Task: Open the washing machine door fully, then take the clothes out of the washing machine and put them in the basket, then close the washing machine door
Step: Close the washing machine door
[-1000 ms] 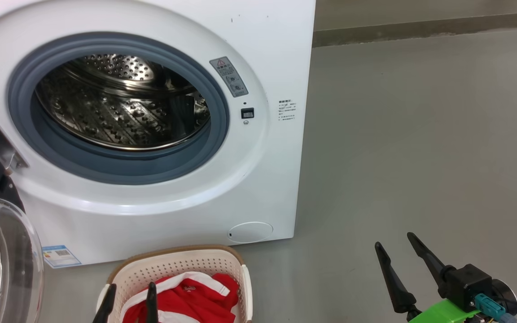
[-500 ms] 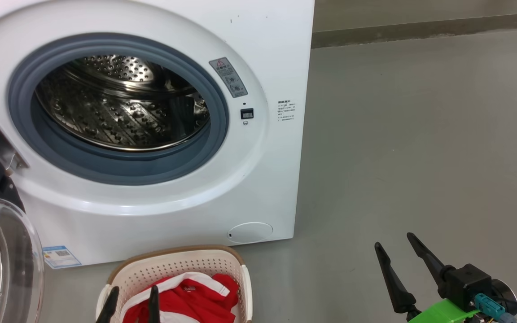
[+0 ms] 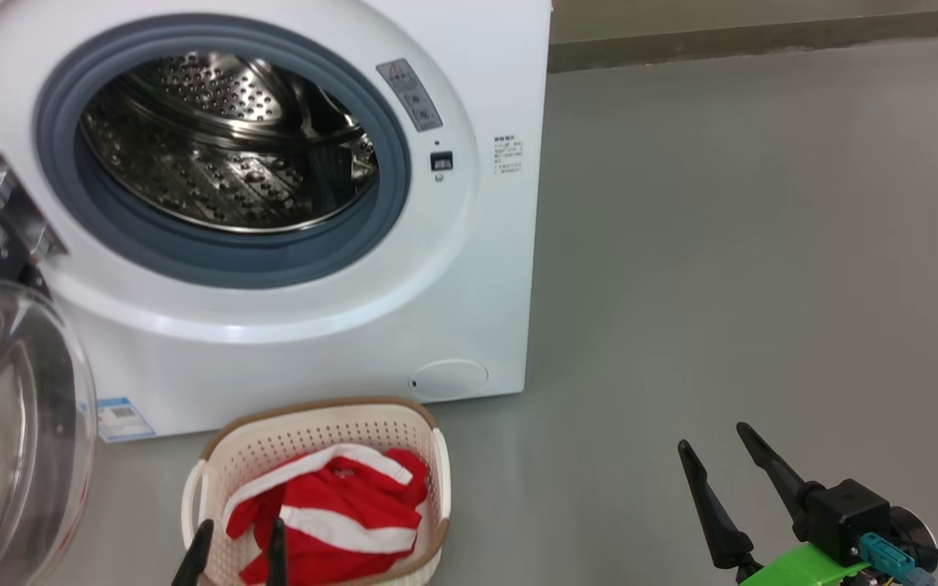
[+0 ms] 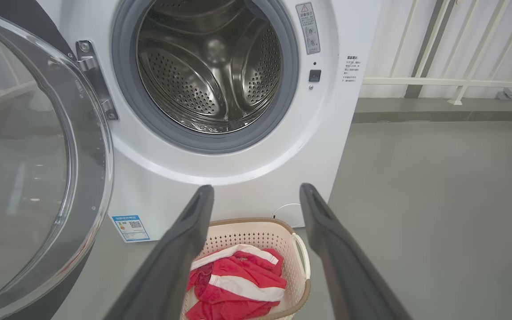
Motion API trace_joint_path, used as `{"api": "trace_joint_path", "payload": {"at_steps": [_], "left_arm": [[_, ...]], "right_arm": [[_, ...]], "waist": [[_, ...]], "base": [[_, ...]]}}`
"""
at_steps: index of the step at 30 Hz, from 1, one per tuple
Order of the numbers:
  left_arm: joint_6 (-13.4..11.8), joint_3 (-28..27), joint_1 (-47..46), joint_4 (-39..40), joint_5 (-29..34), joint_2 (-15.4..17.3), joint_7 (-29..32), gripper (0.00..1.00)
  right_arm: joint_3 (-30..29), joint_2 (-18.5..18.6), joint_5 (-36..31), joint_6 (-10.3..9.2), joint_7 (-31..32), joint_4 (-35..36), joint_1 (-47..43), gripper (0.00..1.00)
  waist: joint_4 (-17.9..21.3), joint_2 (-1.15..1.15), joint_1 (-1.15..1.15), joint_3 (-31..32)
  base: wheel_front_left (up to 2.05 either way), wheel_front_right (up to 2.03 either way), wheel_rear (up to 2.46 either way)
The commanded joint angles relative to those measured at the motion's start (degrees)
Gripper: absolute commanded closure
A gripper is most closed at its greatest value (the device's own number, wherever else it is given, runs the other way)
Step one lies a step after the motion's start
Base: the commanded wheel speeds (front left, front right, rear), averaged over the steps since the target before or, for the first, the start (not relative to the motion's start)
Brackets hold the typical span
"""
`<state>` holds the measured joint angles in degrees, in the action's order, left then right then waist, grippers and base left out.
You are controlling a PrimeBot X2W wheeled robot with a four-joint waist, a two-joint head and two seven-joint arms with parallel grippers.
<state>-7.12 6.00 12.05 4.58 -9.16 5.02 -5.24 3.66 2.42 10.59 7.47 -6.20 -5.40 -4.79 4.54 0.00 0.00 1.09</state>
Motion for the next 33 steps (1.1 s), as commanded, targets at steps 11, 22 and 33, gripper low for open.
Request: {"api": "trace_joint_path", "payload": {"at_steps": [11,22,33], "left_arm": [[-0.95,-1.55,-1.86,2.13,-0.53,1.04,-1.19,0.00],[-1.30,-1.54,-2.00,2.12,-1.03,1.41,-1.11,0.00],[-1.94,-1.36,-2.15,1.58,-1.14,1.71,-1.24,0.00]], "right_arm": [[1.29,0.45,0.80,0.02,-0.42,1.40,1.09,0.00],[1.15,0.45,0.73,0.02,-0.50,1.33,1.04,0.00],[1.11,0.45,0.59,0.02,-0.42,1.31,1.14,0.00]], "waist": [[-0.06,0.00,0.00,0.07],[-0.26,0.00,0.00,0.17],[-0.48,0.00,0.00,0.15]], "base": [[-1.29,1.29,0.00],[-0.10,0.10,0.00],[0.00,0.00,0.00]]}}
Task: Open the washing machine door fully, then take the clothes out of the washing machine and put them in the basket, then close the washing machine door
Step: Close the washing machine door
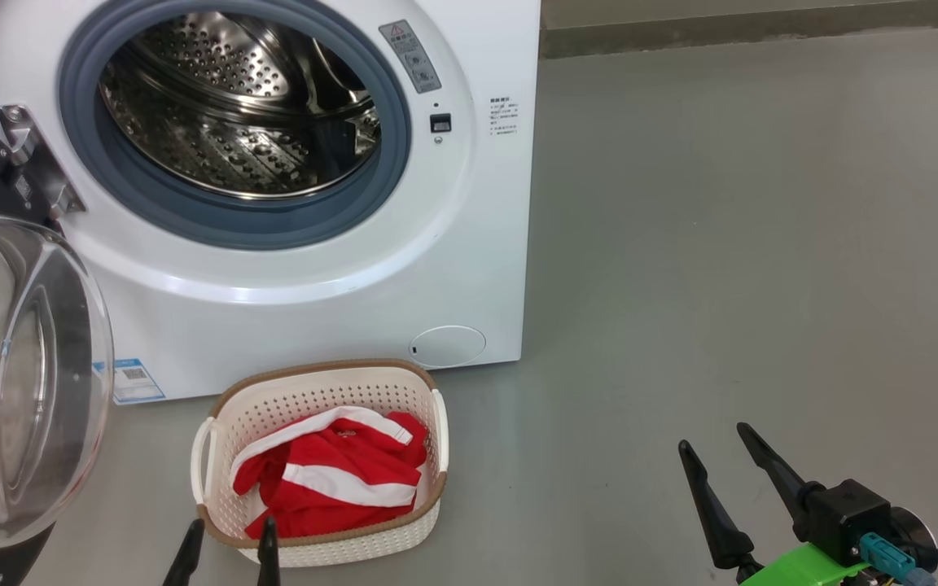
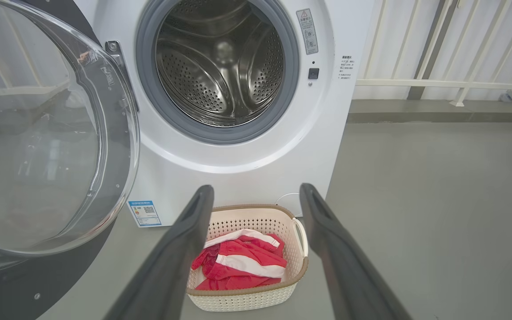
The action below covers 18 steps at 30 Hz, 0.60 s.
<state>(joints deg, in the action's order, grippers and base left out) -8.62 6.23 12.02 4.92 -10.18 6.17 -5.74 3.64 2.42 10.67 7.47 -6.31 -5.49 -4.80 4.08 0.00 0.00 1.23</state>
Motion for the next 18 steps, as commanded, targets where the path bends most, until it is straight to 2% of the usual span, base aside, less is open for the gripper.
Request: {"api": "trace_joint_path", "payload": {"at_steps": [1,11,18], "left_arm": [[-0.48,-1.54,-2.15,1.20,-0.13,0.56,-0.76,0.00],[-0.72,-1.27,-2.48,0.71,-0.59,0.56,-1.02,0.00],[-1.61,-1.51,-2.83,0.64,-0.43,0.68,-1.33,0.00]], "right_arm": [[1.12,0.45,0.49,0.02,-0.29,1.42,1.16,0.00],[0.65,0.45,0.25,0.02,-0.05,1.69,0.90,0.00],[0.59,0.45,0.04,0.02,0.25,2.40,0.92,0.00]], "waist": [[-0.04,0.00,0.00,0.02],[-1.34,0.00,0.00,0.13],[-5.45,0.00,0.00,0.06]], "base": [[0.00,0.00,0.00],[0.00,0.00,0.00],[0.00,0.00,0.00]]}}
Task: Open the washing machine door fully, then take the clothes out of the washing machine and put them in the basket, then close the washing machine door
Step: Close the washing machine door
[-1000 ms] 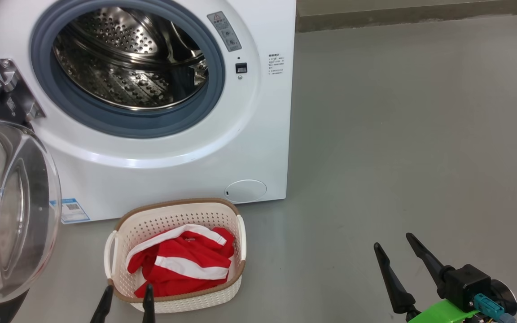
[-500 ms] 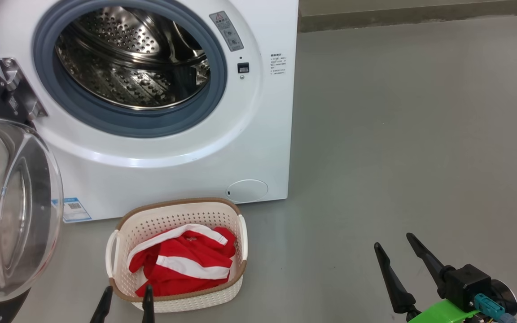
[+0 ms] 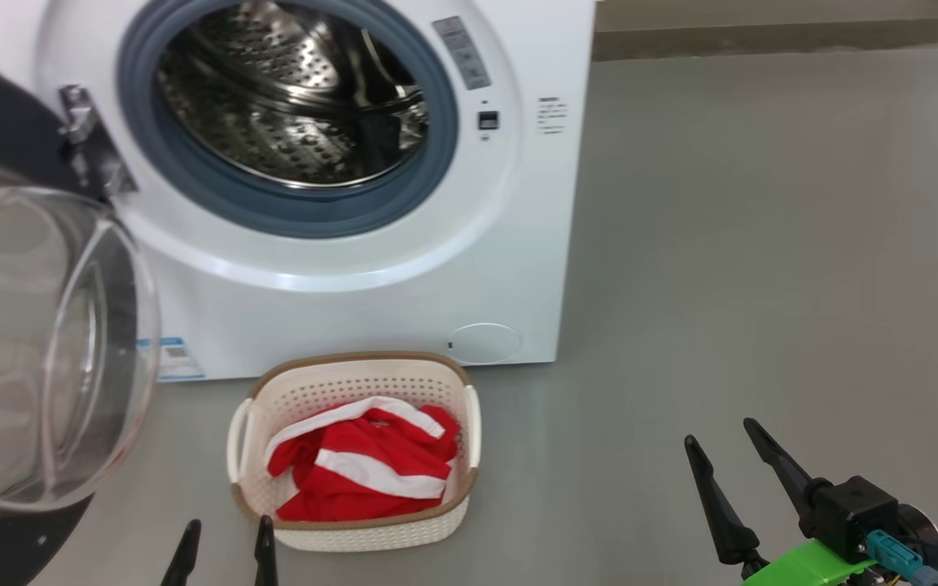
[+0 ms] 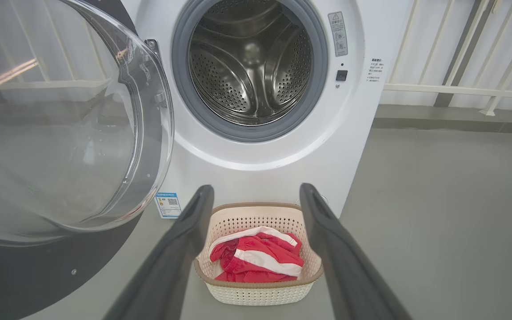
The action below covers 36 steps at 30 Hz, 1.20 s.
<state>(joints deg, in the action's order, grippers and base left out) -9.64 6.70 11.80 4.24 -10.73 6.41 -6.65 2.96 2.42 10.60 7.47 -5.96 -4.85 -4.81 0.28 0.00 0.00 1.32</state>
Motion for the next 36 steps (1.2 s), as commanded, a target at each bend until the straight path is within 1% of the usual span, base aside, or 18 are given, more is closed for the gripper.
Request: {"api": "trace_joint_path", "payload": {"at_steps": [1,14,19,27,36], "left_arm": [[-0.76,-2.08,-2.57,1.38,0.12,0.47,-0.42,0.00],[-2.50,-3.61,-1.26,2.97,-0.21,1.21,-0.64,0.00],[-2.62,-3.72,-0.66,3.09,-0.60,1.39,-0.46,0.00],[-3.04,-3.84,-0.42,3.62,-0.81,1.77,0.04,0.00],[-3.56,-3.76,-0.13,4.26,-0.76,2.14,0.80,0.00]], "right_arm": [[1.33,0.45,0.08,0.02,-0.05,1.88,0.97,0.00],[1.87,0.45,-0.04,0.02,0.52,3.19,0.70,0.00],[2.18,0.45,0.38,0.02,0.58,3.13,0.14,0.00],[3.26,0.45,1.52,0.02,-0.01,2.34,-0.02,0.00],[4.05,0.45,2.22,0.02,-0.58,1.34,0.17,0.00]], "waist": [[-2.50,0.00,0.00,-0.02],[-15.48,0.00,0.00,0.34],[-19.50,0.00,0.00,0.92],[-23.34,0.00,0.00,1.91],[-24.79,0.00,0.00,2.48]], "base": [[0.00,0.00,0.00],[0.00,0.00,0.00],[0.00,0.00,0.00],[0.00,0.00,0.00],[0.00,0.00,0.00]]}}
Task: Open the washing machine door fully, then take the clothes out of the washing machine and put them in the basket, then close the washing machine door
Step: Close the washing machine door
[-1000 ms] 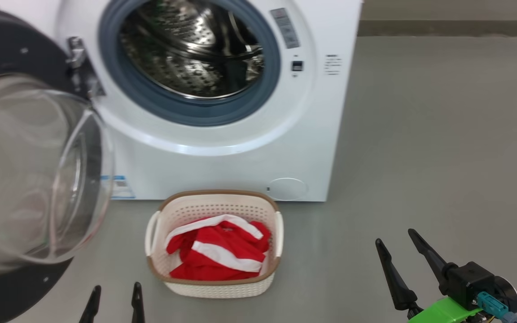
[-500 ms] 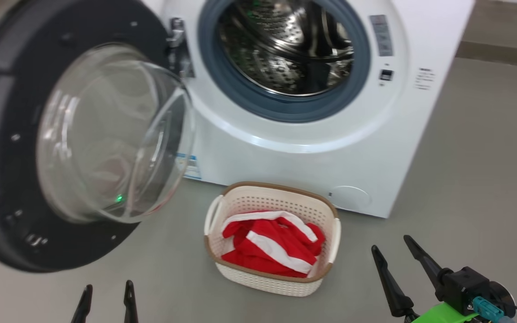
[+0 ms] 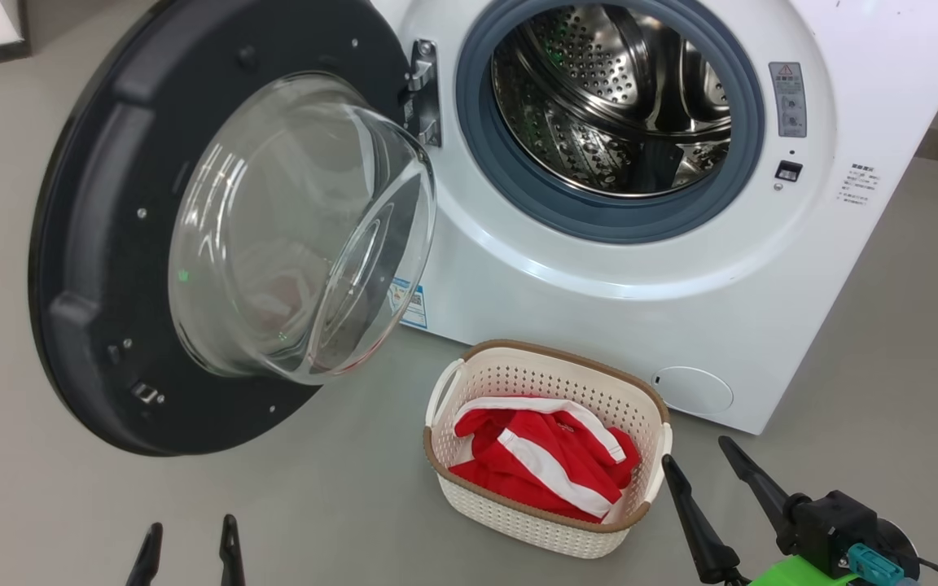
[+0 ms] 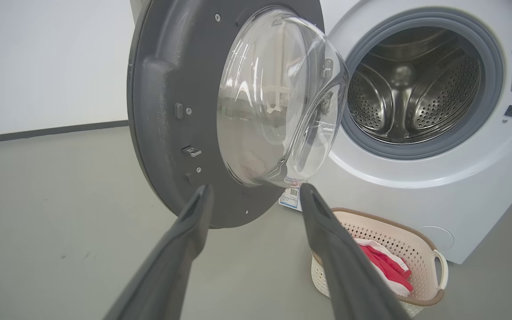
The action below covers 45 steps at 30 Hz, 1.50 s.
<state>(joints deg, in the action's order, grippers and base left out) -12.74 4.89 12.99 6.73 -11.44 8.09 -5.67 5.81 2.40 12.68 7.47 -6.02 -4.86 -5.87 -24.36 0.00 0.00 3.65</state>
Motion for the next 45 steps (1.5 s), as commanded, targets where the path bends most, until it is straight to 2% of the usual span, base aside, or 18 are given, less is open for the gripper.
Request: {"api": "trace_joint_path", "payload": {"at_steps": [1,23,24,25,26,27,31,34,35,36,37,38,39,45], "left_arm": [[-0.53,-1.89,-1.33,1.80,-0.02,0.46,-0.10,0.00],[-0.87,-1.18,-1.40,1.78,-0.87,0.76,0.23,0.00],[-0.82,-1.16,-1.43,1.79,-0.98,0.79,0.22,0.08],[-0.68,-1.10,-1.47,1.80,-1.16,0.80,0.22,0.51],[-0.61,-1.06,-1.48,1.79,-1.27,0.84,0.25,0.80],[-0.58,-1.03,-1.48,1.78,-1.34,0.88,0.27,1.00],[0.09,-1.13,-1.57,2.49,-2.74,0.49,-0.79,1.00],[1.64,-2.29,-2.11,4.06,-7.15,-0.87,-2.41,1.00],[2.50,-3.02,-2.40,4.88,-10.05,-1.72,-3.13,1.00],[4.53,-4.81,-3.05,6.44,-16.73,-3.03,-4.38,1.00],[5.54,-5.90,-3.43,7.07,-20.26,-3.49,-4.84,1.00],[5.54,-5.90,-3.43,7.07,-20.26,-3.49,-4.84,1.00],[6.30,-7.02,-3.71,7.46,-23.23,-3.75,-5.04,1.00],[9.85,-16.04,-6.89,9.26,-44.90,-4.86,-6.20,1.00]], "right_arm": [[1.25,0.48,0.18,0.02,-0.60,1.23,1.20,0.00],[1.55,0.48,0.17,0.02,-0.81,0.17,1.15,0.00],[1.57,0.48,0.17,0.02,-0.79,0.19,1.18,0.00],[1.59,0.48,0.18,0.02,-0.78,0.22,1.22,0.00],[1.60,0.48,0.21,0.02,-0.79,0.25,1.25,0.00],[1.59,0.48,0.21,0.02,-0.81,0.28,1.26,0.00],[1.48,0.48,0.19,0.02,-0.81,0.32,1.20,0.00],[1.43,0.48,0.19,0.02,-0.83,0.32,1.16,0.00],[1.41,0.48,0.19,0.02,-0.84,0.36,1.15,0.00],[1.35,0.48,0.14,0.02,-0.83,0.45,1.17,0.00],[1.33,0.48,0.11,0.02,-0.81,0.51,1.18,0.00],[1.33,0.48,0.11,0.02,-0.81,0.51,1.18,0.00],[1.30,0.48,0.07,0.02,-0.78,0.57,1.19,0.00],[1.16,0.48,0.05,0.02,-0.72,0.85,1.33,0.00]], "waist": [[-0.25,0.00,0.00,0.21],[0.27,0.00,0.00,0.29],[0.25,0.00,0.00,0.25],[0.24,0.00,0.00,0.22],[0.24,0.00,0.00,0.20],[0.24,0.00,0.00,0.17],[0.23,0.00,0.00,0.11],[0.24,0.00,0.00,0.03],[0.24,0.00,0.00,0.00],[0.22,0.00,0.00,-0.10],[0.23,0.00,0.00,-0.16],[0.23,0.00,0.00,-0.16],[0.23,0.00,0.00,-0.22],[0.44,0.00,0.00,-0.66]], "base": [[0.00,0.00,0.00],[0.00,0.00,0.00],[0.00,0.00,0.00],[0.00,0.00,0.00],[0.00,0.00,0.00],[0.00,0.00,0.00],[0.00,0.00,0.00],[0.00,0.00,0.00],[0.00,0.00,0.00],[0.00,0.00,0.00],[0.00,0.00,0.00],[0.00,0.00,0.00],[0.00,0.00,0.00],[0.00,0.00,0.00]]}}
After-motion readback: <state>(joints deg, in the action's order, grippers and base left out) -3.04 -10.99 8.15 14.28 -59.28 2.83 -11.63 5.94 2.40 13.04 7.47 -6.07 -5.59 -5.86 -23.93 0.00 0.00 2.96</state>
